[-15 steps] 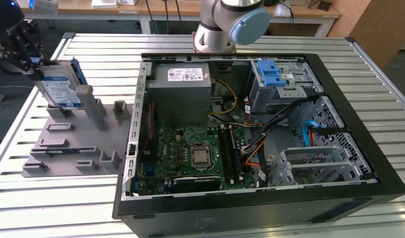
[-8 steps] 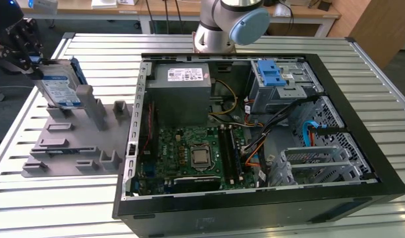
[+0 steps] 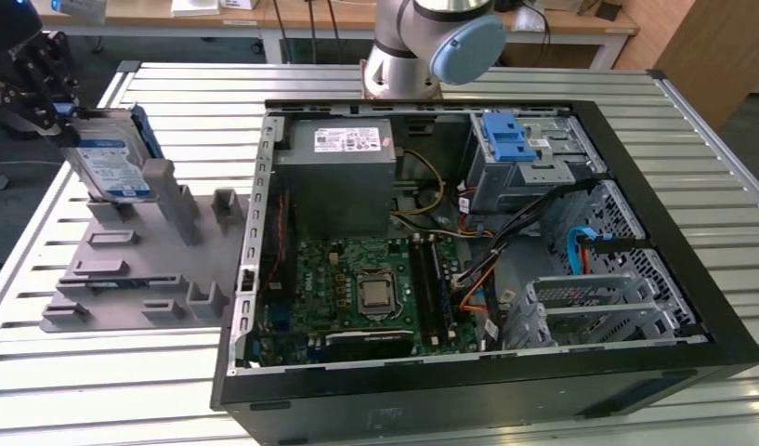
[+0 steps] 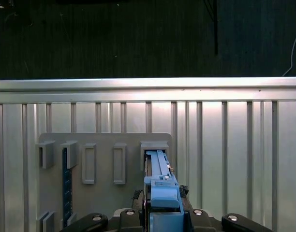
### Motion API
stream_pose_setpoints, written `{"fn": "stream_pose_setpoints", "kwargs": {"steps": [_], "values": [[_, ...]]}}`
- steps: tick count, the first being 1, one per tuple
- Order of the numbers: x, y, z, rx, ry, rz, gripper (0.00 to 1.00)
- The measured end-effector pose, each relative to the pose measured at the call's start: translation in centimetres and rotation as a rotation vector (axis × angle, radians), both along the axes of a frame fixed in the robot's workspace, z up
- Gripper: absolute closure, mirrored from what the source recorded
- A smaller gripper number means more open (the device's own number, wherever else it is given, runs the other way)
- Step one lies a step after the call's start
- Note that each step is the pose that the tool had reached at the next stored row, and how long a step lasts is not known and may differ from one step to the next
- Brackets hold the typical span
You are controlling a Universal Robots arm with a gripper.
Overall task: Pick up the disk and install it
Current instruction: 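Pick up the disk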
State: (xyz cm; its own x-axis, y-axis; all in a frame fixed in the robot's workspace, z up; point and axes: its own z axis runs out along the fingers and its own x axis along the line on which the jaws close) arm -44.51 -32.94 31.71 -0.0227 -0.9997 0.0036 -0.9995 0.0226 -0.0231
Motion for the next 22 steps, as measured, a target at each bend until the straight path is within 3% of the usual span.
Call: {"fn": "stream_pose_setpoints", "kwargs": {"steps": [22], "values": [[0.0, 0.0, 0.54, 0.0004, 0.0001, 0.0, 0.64]]}}
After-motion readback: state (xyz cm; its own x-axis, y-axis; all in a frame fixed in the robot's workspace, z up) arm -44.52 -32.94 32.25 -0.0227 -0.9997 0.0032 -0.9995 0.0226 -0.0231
